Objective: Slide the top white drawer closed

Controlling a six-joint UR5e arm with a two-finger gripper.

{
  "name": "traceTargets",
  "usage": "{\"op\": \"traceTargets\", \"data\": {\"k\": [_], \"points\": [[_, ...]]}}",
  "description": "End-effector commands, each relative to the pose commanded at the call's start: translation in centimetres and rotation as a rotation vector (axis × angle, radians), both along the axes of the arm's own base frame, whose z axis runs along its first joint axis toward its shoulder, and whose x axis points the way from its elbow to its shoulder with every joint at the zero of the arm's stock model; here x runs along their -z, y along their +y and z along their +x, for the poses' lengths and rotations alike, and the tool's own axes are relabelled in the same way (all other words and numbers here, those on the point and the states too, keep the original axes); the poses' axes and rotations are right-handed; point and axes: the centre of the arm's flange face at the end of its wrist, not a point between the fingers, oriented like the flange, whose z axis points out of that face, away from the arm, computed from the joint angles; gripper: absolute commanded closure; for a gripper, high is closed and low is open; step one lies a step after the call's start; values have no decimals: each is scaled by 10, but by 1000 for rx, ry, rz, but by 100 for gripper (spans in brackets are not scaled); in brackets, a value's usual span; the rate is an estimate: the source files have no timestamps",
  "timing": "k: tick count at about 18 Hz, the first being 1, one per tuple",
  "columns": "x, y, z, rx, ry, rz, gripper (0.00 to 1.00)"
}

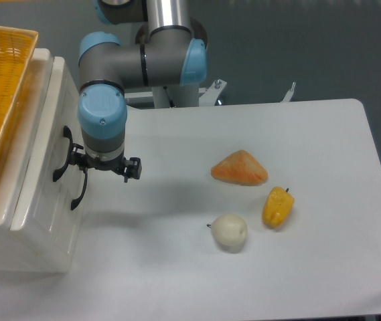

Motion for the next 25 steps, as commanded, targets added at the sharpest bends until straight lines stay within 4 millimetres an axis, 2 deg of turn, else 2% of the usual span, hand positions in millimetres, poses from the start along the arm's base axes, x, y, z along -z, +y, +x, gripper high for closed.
{"op": "traceTargets", "data": {"k": [7, 11, 16, 18, 19, 22, 25], "points": [[-3, -17, -49, -61, 25, 2, 0], [-4, -38, -92, -46, 56, -8, 0], [-8, -86, -165, 13, 122, -35, 0], [-27, -105, -187, 15, 157, -16, 0], [-36, -120, -207, 10, 170, -5, 0], [-41, -153, -242, 110, 179, 12, 0], [-57, -199, -274, 199, 203, 33, 0]]}}
